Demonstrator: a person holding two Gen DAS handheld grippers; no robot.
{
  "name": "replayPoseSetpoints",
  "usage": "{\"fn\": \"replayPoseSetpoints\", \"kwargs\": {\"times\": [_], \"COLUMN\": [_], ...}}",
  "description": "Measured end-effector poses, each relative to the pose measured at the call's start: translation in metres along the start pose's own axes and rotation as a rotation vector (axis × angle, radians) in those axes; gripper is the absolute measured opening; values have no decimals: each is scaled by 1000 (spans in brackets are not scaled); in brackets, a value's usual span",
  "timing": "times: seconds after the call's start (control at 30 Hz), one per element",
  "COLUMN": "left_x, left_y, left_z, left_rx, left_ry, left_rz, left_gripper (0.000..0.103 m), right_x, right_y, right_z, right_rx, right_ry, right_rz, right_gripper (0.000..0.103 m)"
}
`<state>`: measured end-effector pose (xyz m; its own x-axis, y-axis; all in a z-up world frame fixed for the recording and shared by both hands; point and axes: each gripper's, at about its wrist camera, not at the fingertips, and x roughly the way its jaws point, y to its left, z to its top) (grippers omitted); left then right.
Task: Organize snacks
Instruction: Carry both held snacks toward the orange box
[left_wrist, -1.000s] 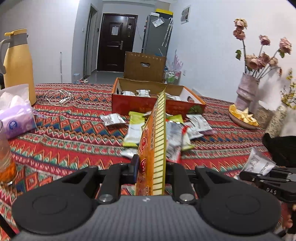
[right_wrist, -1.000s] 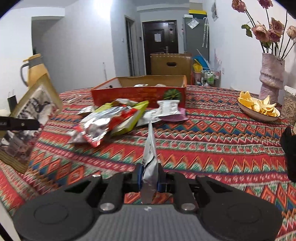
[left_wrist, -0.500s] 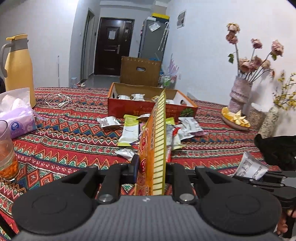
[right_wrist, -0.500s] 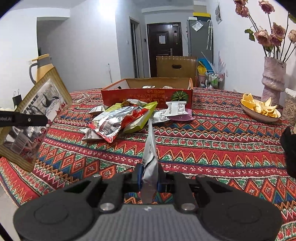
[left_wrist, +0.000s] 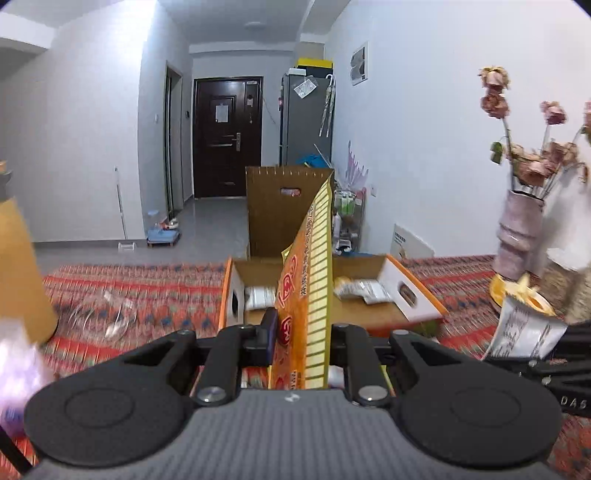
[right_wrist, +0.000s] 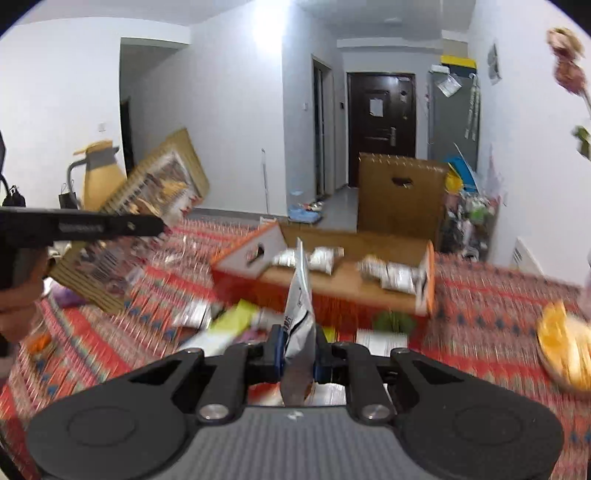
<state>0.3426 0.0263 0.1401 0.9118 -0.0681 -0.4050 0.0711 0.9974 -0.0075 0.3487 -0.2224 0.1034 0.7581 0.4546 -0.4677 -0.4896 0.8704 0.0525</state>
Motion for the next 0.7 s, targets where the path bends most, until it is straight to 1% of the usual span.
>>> {"fn": "replayPoseSetpoints", "kwargs": {"times": [0.13,0.23,0.27,0.3,0.33,0.37,0.43,0.53,0.7], "left_x": [63,116,135,149,163,178,199,230,267], "left_y": [10,15,16,18,18,18,18,21,25], "left_z": [29,43,47,49,50,50,50,47,39], "left_rx": [-22,-24,-25,-26,-15,-11,13,9,-2], "left_ry": [27,80,105,118,130,140,151,187,234], "left_rz": [15,26,30,39,48,63,81,95,114], "left_gripper": [17,17,17,18,18,17,18,17,17], "right_x": [59,114,132,153,172,191,232,281,342], "right_y": [-23,-42,-47,-51,-55,-59,-71,-84,-96], "right_z": [46,74,81,88,93,97,104,111,108], "right_rx": [5,27,26,16,5,3,43,80,125], "right_ry": [3,36,48,51,62,83,141,204,300], "right_rz": [39,61,52,14,-16,-20,0,-9,-9], "right_gripper": [15,15,15,15,15,15,15,15,15]}}
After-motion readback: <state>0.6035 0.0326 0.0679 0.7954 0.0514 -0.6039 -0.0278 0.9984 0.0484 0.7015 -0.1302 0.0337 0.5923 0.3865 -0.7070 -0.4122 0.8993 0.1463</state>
